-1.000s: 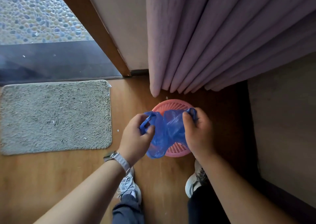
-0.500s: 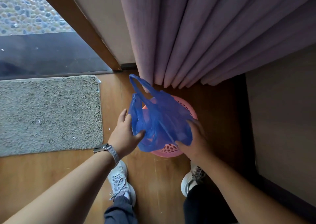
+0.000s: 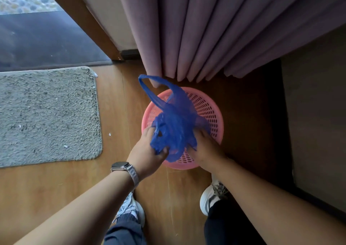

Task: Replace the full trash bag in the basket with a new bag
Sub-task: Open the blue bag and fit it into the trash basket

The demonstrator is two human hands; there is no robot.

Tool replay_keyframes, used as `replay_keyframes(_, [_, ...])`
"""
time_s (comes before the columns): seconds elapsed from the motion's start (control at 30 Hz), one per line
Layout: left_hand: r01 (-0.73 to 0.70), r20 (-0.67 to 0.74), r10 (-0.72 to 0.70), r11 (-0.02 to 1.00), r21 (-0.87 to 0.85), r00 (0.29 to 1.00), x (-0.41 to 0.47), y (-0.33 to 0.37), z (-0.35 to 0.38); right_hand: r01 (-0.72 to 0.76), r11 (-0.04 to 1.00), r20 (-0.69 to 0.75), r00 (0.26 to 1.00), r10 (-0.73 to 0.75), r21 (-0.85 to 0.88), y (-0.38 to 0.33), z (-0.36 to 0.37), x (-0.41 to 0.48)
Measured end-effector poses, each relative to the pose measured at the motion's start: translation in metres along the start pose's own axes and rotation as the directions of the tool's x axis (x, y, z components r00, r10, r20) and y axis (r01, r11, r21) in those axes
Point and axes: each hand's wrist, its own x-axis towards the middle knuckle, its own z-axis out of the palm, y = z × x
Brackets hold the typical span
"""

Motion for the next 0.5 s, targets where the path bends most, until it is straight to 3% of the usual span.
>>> replay_keyframes(0.07, [-0.011,0.003,0.011,0.999,0.038,1.0,0.001,-0.008,0.005,0.008,0.998,0.027,1.0,-0.006,-0.061,-0.001,0.007,0.007])
replay_keyframes(0.23, [-0.032,-0.07,0.032,0.999,-0.005,0.997,-0.001,-0.016,0.003,0.018,1.0,-0.123,0.992,-0.017,0.003,-0.008,0.008,0.006])
replay_keyframes(0.3, [-0.026,-0.087,0.025,1.0,-0.011,0.996,-0.005,-0.016,0.0,0.169,0.978,-0.221,0.956,-0.192,-0.119,-0.017,-0.001,-0.004])
replay_keyframes(0.37, [-0.014,-0.118,0.011,1.0,-0.022,0.993,-0.008,-0.013,-0.003,0.382,0.892,-0.26,0.86,-0.438,-0.24,-0.033,-0.01,-0.016])
replay_keyframes(0.43, [-0.025,-0.152,0.017,0.998,-0.053,0.988,-0.011,-0.011,-0.006,0.526,0.791,-0.204,0.776,-0.597,-0.314,-0.051,-0.014,-0.024])
replay_keyframes(0.5, [-0.042,-0.173,0.03,0.997,-0.068,0.985,-0.012,-0.011,-0.008,0.591,0.715,-0.087,0.745,-0.661,-0.375,-0.066,-0.015,-0.024])
